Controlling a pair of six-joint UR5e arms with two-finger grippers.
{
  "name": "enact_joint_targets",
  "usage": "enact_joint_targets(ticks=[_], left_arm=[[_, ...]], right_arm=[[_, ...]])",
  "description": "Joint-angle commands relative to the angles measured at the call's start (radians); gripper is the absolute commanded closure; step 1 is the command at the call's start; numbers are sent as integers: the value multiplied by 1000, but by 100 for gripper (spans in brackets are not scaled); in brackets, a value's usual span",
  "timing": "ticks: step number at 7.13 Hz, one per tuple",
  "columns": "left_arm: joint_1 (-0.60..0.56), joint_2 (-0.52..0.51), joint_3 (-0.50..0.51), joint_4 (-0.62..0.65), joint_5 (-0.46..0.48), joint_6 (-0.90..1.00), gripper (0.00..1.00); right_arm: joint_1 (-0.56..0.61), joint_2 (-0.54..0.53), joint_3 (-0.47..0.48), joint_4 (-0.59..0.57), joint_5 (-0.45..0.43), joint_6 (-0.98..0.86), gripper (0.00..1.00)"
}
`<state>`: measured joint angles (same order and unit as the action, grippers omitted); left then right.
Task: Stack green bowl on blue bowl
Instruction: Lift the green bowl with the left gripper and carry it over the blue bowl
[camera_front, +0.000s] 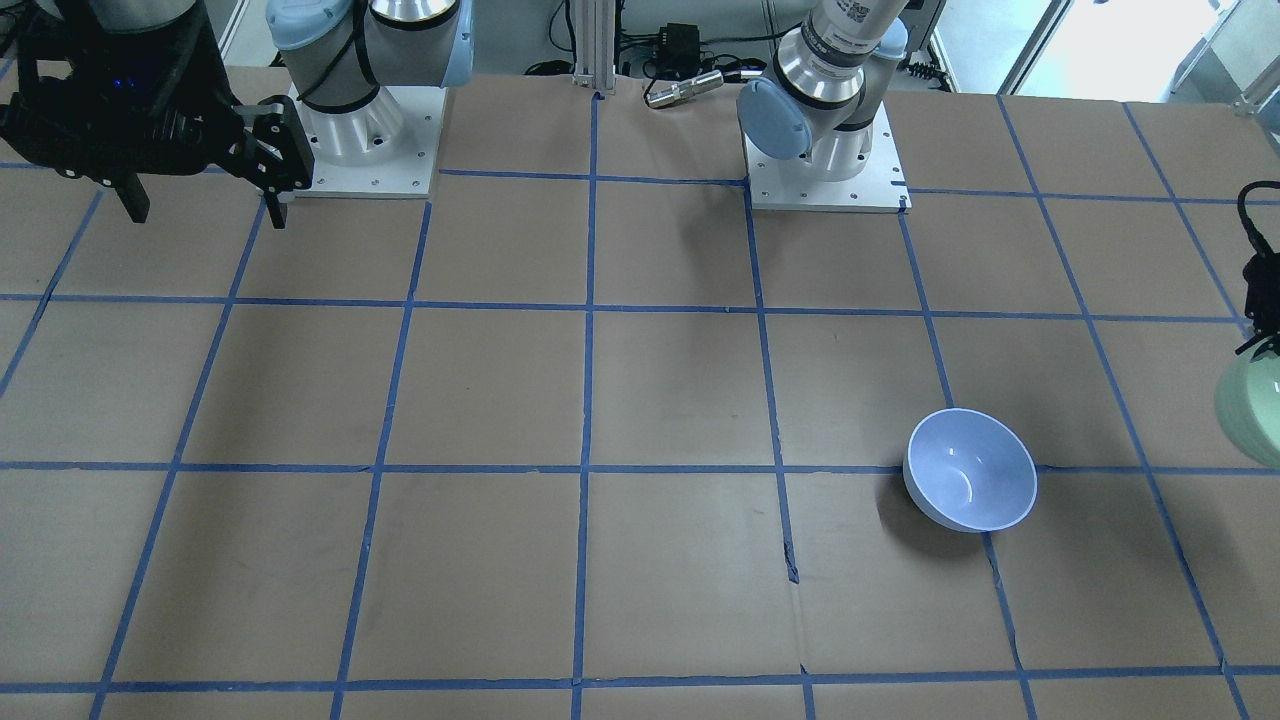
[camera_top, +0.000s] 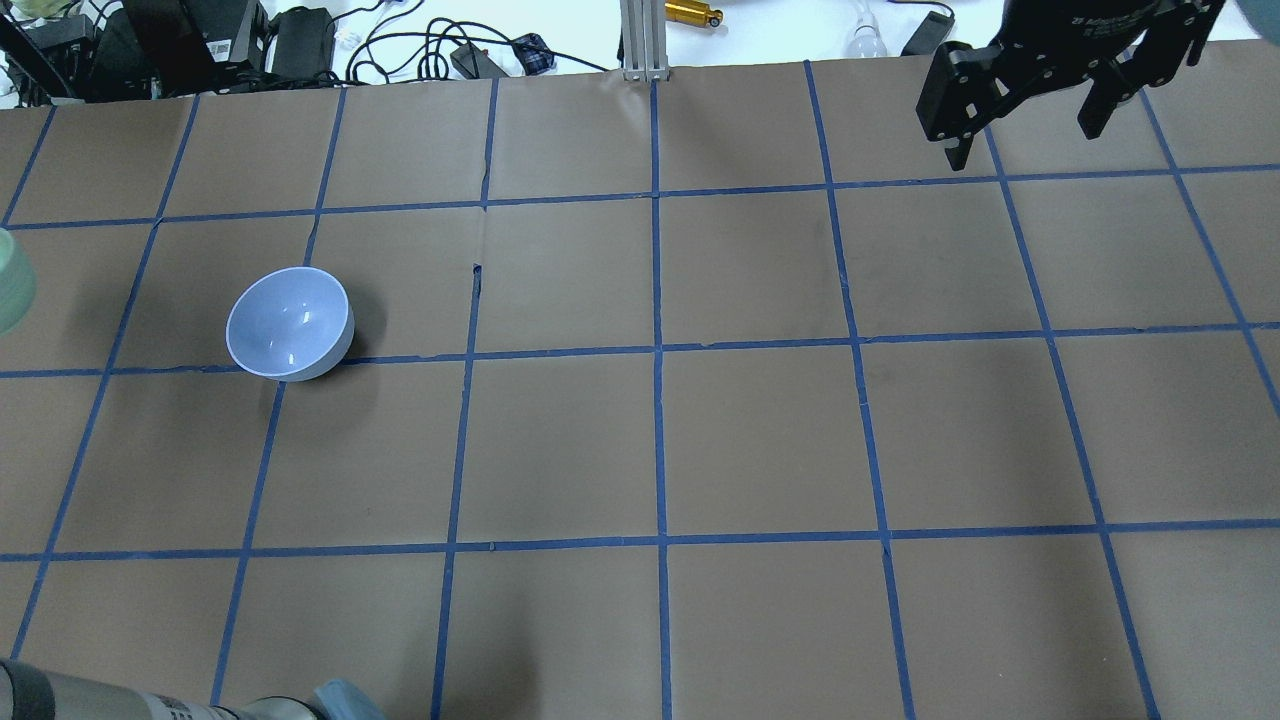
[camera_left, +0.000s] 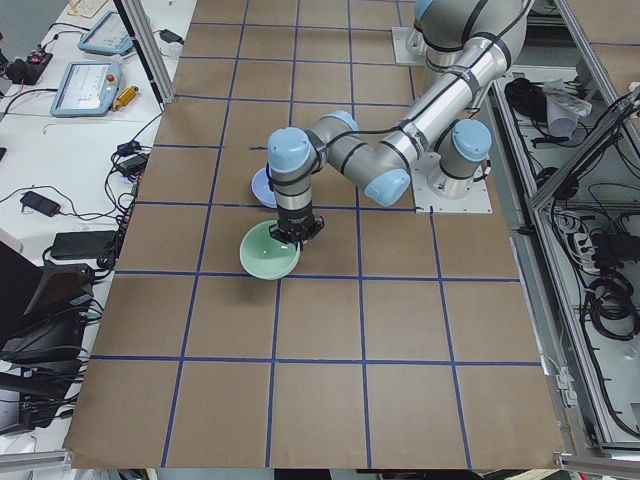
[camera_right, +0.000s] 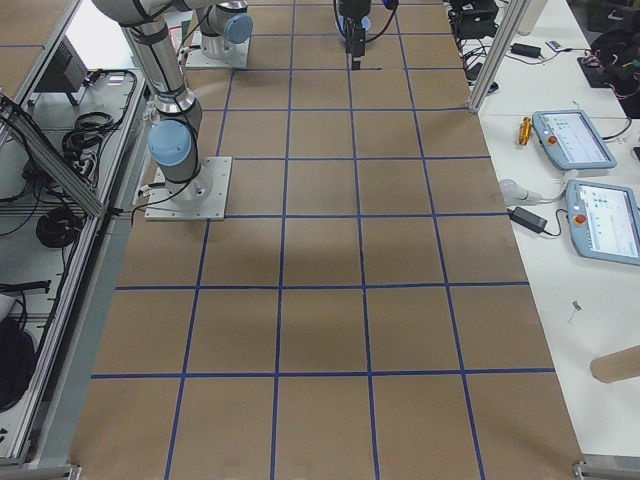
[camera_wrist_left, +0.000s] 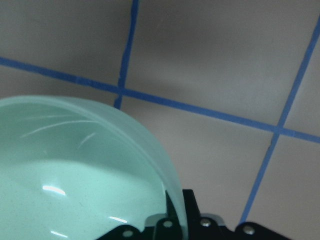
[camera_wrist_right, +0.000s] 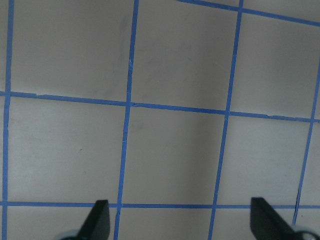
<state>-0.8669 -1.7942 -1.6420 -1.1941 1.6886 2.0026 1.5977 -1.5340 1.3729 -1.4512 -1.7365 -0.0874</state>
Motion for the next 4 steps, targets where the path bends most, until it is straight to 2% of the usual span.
enact_joint_targets(ticks=[1, 4], left_arm=[[-195, 29, -13, -28, -24, -332, 100], [-371, 39, -56, -30, -21, -638, 100]], right_arm=[[1, 0, 0, 0, 0, 0, 0], [1, 0, 0, 0, 0, 0, 0]])
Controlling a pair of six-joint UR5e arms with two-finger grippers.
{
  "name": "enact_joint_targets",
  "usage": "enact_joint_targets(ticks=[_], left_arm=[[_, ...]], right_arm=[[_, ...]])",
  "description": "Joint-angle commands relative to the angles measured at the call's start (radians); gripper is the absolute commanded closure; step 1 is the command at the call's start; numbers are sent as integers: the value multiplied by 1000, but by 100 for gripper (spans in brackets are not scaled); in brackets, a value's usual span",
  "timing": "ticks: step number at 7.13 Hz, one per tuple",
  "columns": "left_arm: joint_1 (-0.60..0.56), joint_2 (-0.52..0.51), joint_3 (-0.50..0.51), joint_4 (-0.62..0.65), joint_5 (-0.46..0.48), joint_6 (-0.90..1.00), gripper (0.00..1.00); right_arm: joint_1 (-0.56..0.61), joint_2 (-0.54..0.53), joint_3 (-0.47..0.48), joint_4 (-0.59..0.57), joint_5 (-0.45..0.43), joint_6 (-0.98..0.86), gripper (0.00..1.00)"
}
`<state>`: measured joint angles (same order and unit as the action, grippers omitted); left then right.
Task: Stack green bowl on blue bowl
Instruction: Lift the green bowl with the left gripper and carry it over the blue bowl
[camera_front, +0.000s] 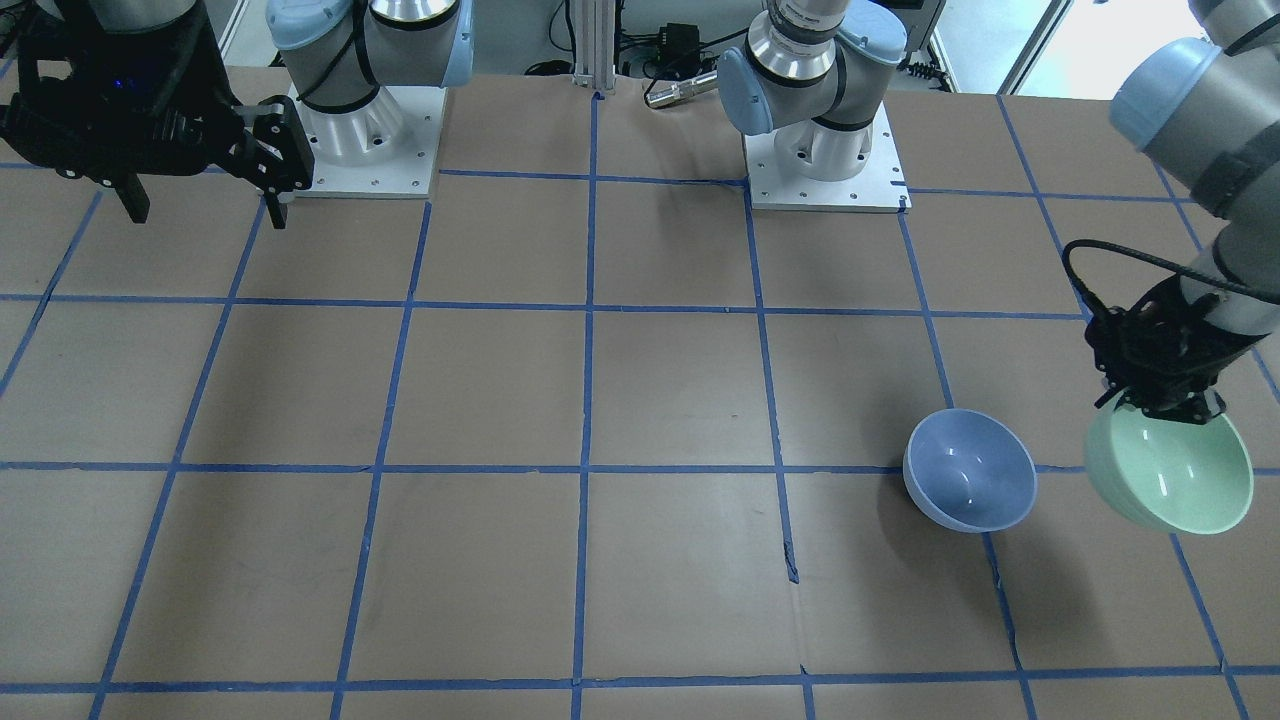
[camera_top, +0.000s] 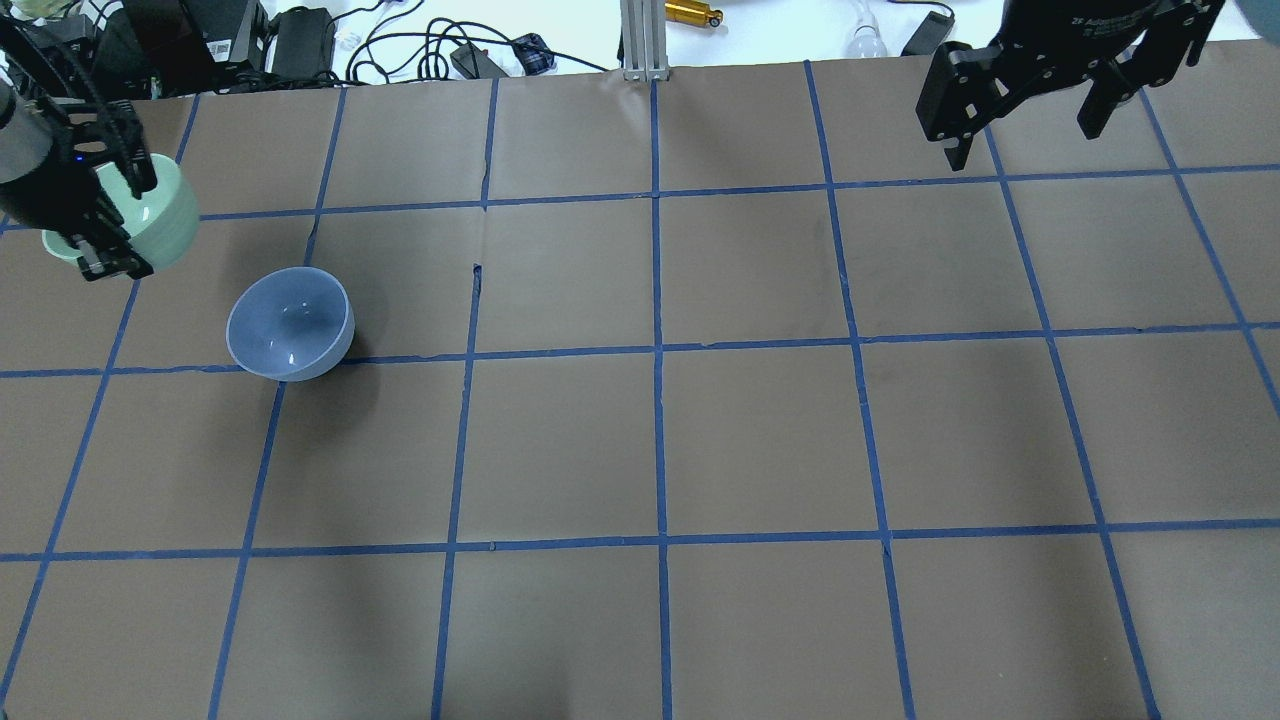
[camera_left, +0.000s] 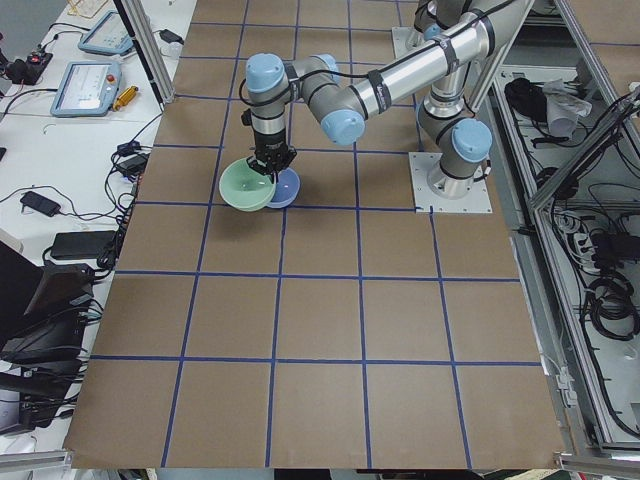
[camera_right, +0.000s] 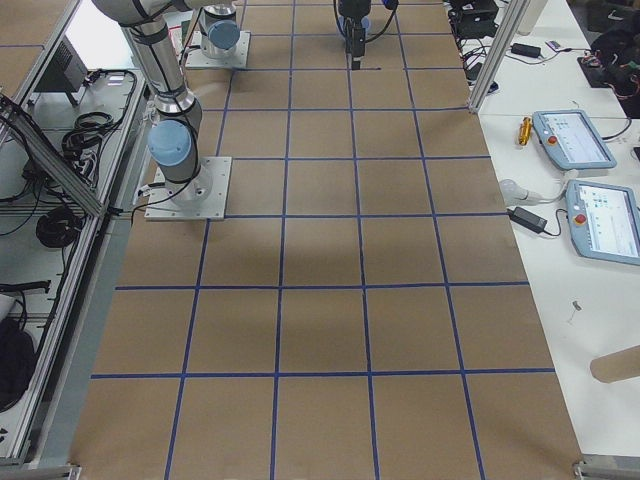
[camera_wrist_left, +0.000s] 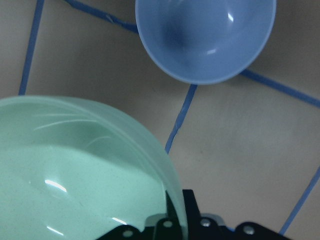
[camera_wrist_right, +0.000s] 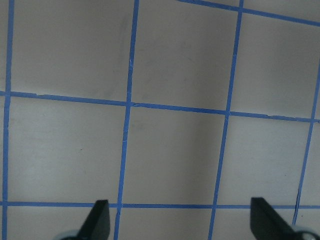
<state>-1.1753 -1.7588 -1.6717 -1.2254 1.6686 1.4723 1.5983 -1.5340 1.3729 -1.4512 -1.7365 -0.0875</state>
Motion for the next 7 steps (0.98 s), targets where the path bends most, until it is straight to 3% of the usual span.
enact_joint_targets(ticks=[1, 4, 7], left_arm=[[-96, 5, -74, 12, 3, -239, 100], [-185, -10, -98, 18, 48, -431, 100], [-193, -19, -149, 17, 120, -440, 100]], right_arm=[[0, 0, 0, 0, 0, 0, 0], [-1, 0, 0, 0, 0, 0, 0], [-1, 0, 0, 0, 0, 0, 0]])
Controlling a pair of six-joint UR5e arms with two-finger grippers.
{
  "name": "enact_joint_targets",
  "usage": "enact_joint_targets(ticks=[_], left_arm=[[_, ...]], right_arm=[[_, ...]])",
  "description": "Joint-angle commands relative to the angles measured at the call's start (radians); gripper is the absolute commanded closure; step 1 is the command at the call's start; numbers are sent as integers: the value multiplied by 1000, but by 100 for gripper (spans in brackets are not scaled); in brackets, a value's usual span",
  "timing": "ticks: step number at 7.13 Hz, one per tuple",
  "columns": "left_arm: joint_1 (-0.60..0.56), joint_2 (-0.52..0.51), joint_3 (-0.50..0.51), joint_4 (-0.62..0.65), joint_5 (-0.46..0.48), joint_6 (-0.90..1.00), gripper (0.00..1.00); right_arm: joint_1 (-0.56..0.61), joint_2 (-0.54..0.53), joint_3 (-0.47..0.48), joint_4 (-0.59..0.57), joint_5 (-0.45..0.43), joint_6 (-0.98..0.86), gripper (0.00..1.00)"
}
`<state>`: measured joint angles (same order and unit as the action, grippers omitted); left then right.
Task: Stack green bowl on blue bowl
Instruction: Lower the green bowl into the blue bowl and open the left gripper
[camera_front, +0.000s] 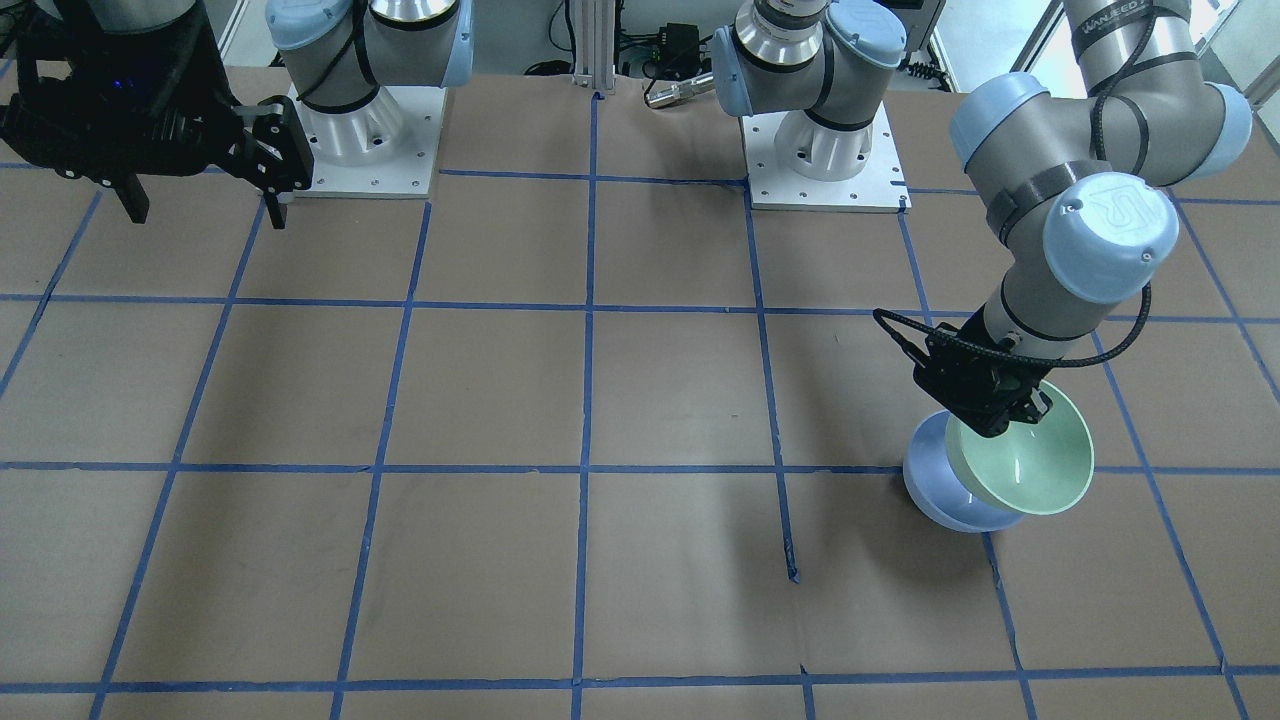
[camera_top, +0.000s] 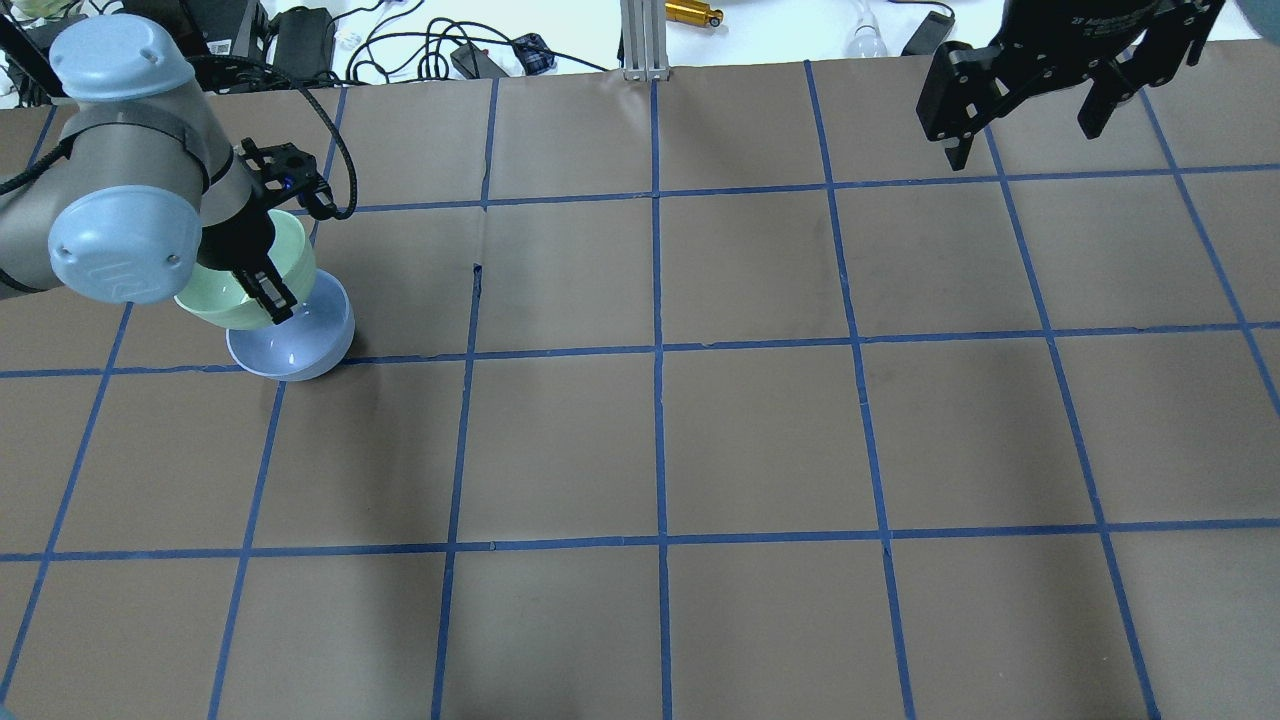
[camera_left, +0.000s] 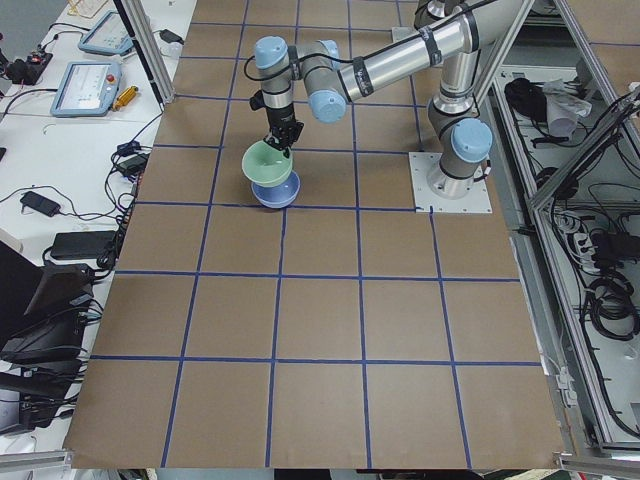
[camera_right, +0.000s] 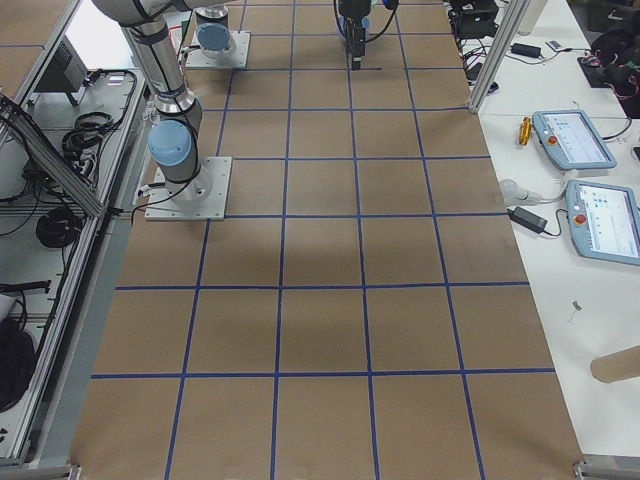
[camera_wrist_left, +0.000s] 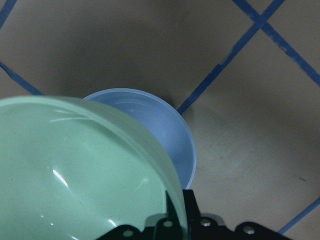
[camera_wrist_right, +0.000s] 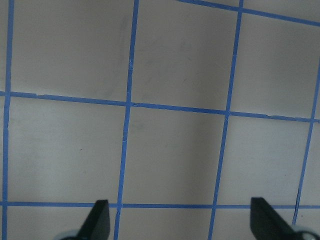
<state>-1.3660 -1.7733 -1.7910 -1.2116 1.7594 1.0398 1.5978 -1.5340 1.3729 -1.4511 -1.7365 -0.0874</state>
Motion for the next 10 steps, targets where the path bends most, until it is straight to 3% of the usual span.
enact_joint_targets(ticks=[1, 5, 6, 7, 10], left_arm=[[-2, -9, -65, 67, 29, -6, 100], [-1, -44, -93, 141, 29, -7, 100], [-5, -40, -91, 132, 34, -24, 28], [-5, -32, -90, 123, 32, -53, 0], [-45, 38, -76, 81, 6, -60, 0]], right_arm=[[1, 0, 0, 0, 0, 0, 0], [1, 0, 0, 0, 0, 0, 0], [-1, 0, 0, 0, 0, 0, 0], [1, 0, 0, 0, 0, 0, 0], [-1, 0, 0, 0, 0, 0, 0]])
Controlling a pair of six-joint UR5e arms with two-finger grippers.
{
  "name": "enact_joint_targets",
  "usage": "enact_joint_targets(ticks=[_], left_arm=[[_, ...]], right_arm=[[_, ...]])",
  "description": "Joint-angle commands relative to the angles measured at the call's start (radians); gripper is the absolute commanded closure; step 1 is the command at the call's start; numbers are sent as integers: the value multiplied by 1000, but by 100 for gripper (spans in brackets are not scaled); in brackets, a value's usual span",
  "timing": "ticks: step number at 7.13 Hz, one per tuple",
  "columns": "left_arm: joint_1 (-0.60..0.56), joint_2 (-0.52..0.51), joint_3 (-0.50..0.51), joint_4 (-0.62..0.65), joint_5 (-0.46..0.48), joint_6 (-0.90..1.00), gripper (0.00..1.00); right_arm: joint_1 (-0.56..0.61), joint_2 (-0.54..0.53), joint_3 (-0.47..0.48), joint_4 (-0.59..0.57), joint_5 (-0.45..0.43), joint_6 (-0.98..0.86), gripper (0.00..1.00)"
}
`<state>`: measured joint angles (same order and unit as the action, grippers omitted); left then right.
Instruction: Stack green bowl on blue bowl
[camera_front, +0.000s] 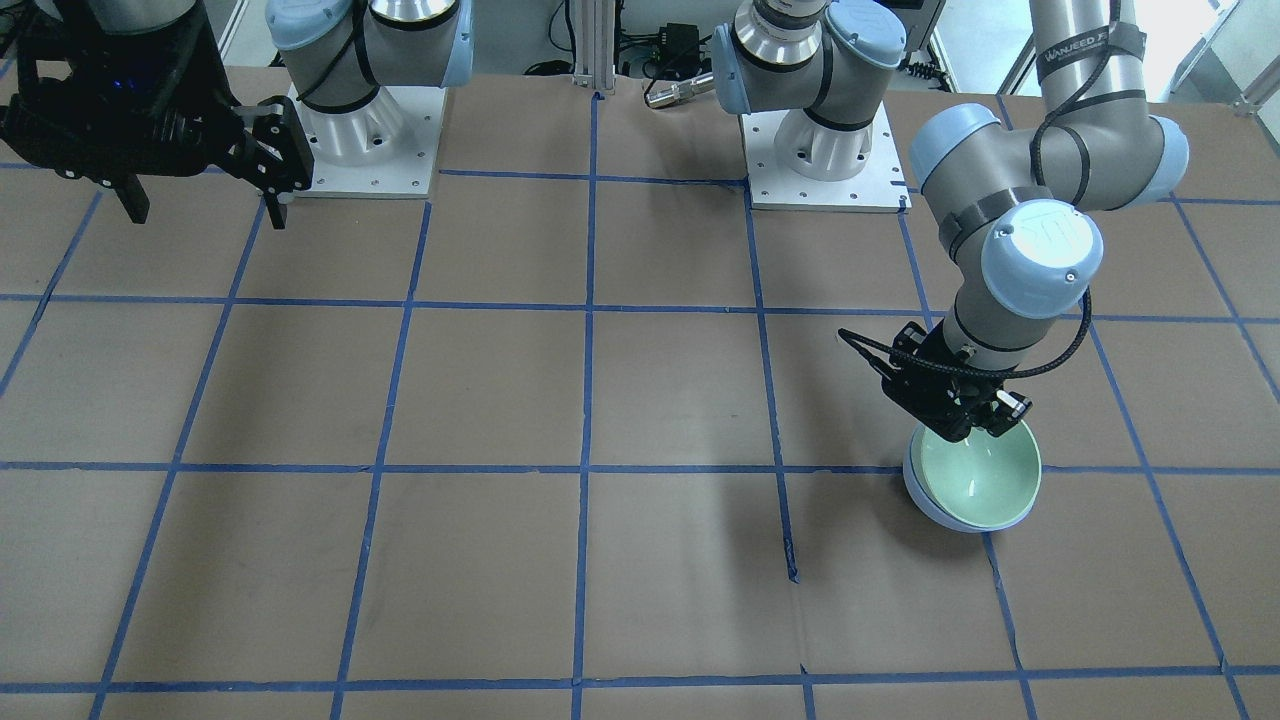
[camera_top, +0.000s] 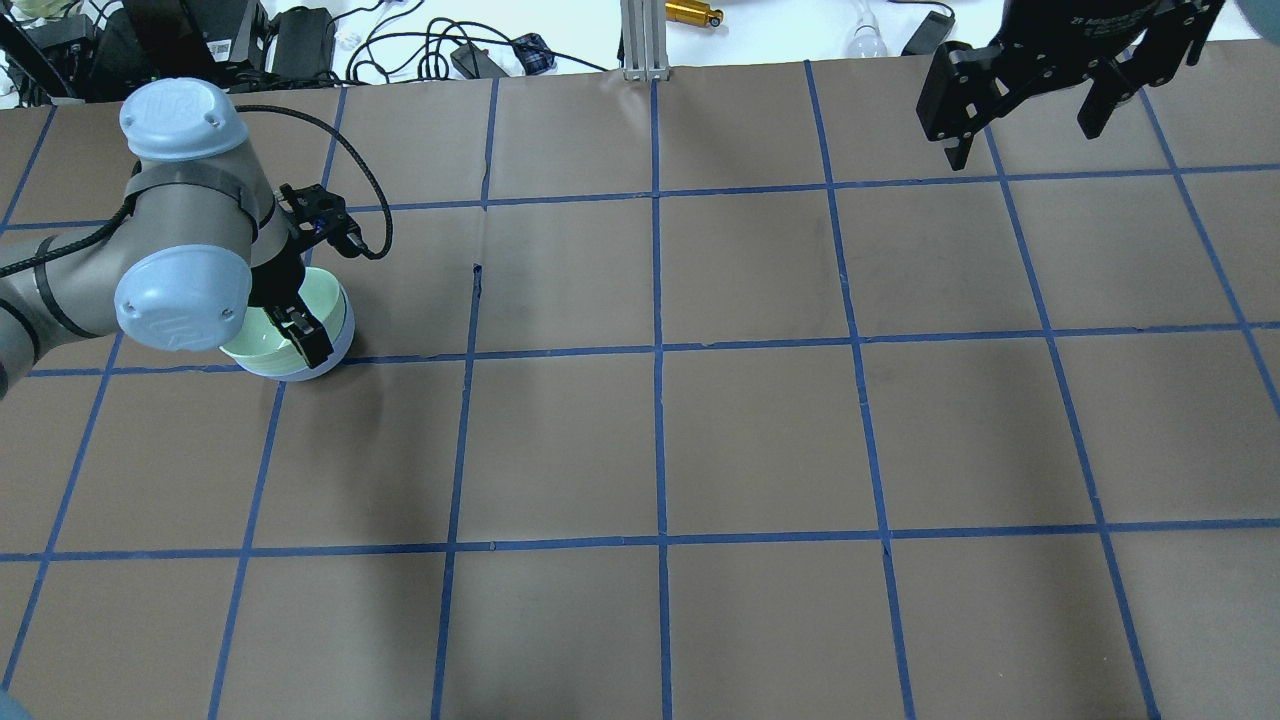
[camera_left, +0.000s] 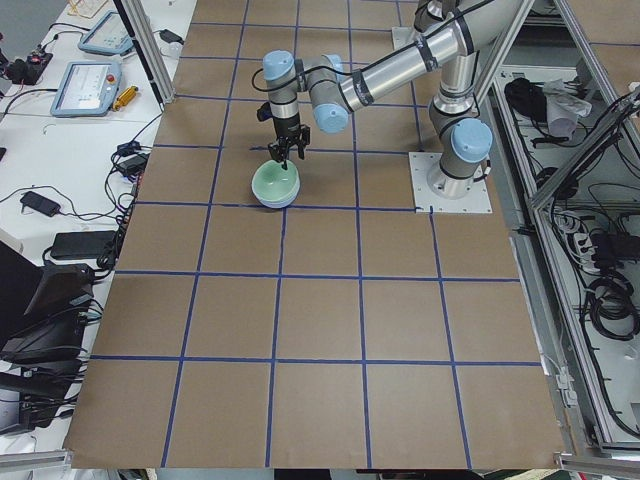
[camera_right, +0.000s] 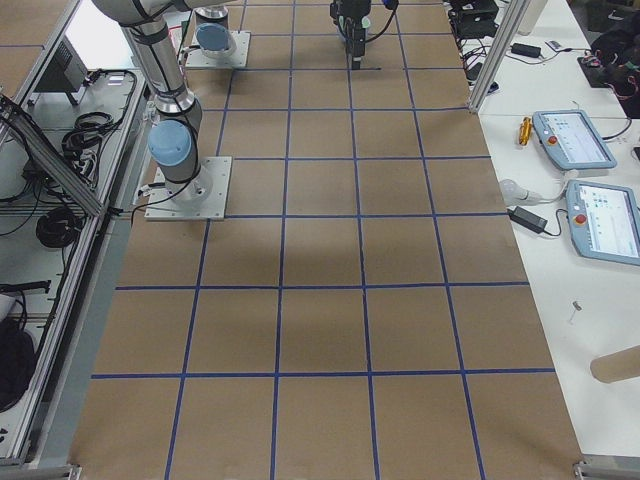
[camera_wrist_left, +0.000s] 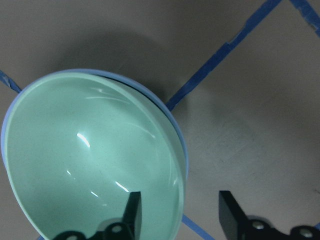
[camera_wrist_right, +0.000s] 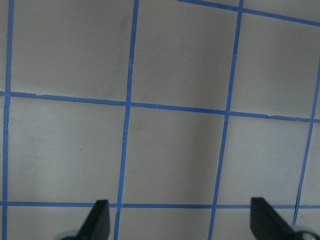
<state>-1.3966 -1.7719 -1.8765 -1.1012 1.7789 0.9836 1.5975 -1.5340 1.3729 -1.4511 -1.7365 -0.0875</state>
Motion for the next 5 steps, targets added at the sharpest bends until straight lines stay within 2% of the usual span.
enact_joint_targets(ticks=[1, 2, 3, 4, 5], left_arm=[[-15, 70, 64, -116, -76, -50, 0], [-16, 84, 145, -203, -151, -213, 0], [-41, 91, 225, -301, -168, -370, 0], [-82, 107, 276, -351, -165, -463, 0], [-125, 136, 305, -406, -168, -646, 0]], right_arm=[[1, 0, 0, 0, 0, 0, 0], [1, 0, 0, 0, 0, 0, 0], [-1, 0, 0, 0, 0, 0, 0], [1, 0, 0, 0, 0, 0, 0], [1, 0, 0, 0, 0, 0, 0]])
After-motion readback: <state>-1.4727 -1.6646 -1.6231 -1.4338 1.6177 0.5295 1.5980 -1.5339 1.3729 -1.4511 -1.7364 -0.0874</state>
